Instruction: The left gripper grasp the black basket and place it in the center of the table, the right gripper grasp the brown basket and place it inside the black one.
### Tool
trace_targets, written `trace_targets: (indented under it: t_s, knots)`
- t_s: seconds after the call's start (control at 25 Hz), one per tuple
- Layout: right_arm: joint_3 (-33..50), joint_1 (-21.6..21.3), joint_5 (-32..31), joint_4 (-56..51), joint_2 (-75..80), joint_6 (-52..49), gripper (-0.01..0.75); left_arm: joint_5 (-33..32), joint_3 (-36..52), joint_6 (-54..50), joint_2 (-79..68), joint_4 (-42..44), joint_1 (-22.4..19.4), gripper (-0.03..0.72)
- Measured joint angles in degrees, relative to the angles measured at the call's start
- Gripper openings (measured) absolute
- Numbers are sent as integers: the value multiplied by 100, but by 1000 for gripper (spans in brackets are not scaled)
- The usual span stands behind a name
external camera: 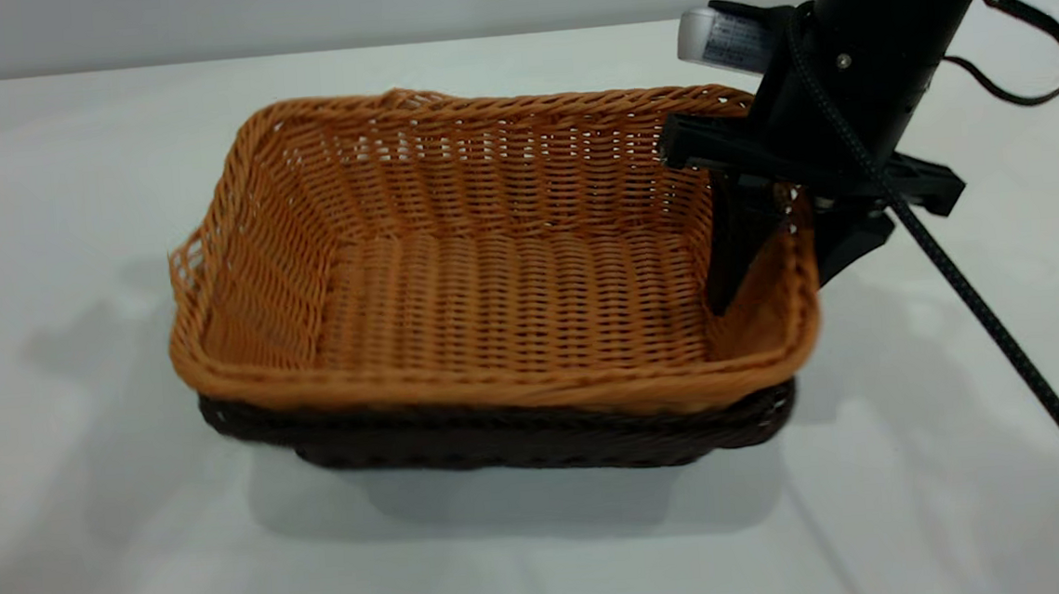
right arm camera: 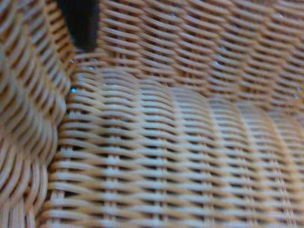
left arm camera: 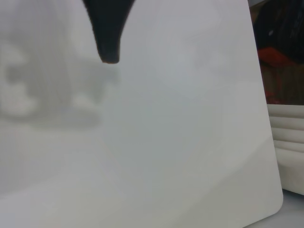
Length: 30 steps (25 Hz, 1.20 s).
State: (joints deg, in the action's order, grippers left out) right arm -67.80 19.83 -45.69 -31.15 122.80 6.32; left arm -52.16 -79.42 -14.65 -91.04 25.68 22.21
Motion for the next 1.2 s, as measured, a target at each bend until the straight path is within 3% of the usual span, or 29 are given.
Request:
trace_targets:
  t_s: [0.16, 0.32, 0.76, 1.0, 1.2]
  knots:
    - [-400, 3, -167, 373, 21, 5, 469, -16, 0, 1, 0, 0, 0, 507]
    - [-951, -8, -748, 716, 33, -2, 517, -56, 0, 1, 0, 0, 0, 507]
    - [-1187, -20, -965, 1807, -145, -736, 523, -232, 0, 51, 0, -17, 0, 507]
    - [-1187, -31, -1565, 2408, -1190, -815, 508, -546, 0, 471, 270, -6, 0, 507]
    - [-1187, -37, -2326, 2455, -2591, -865, 478, -1358, 0, 490, 1123, -18, 0, 507]
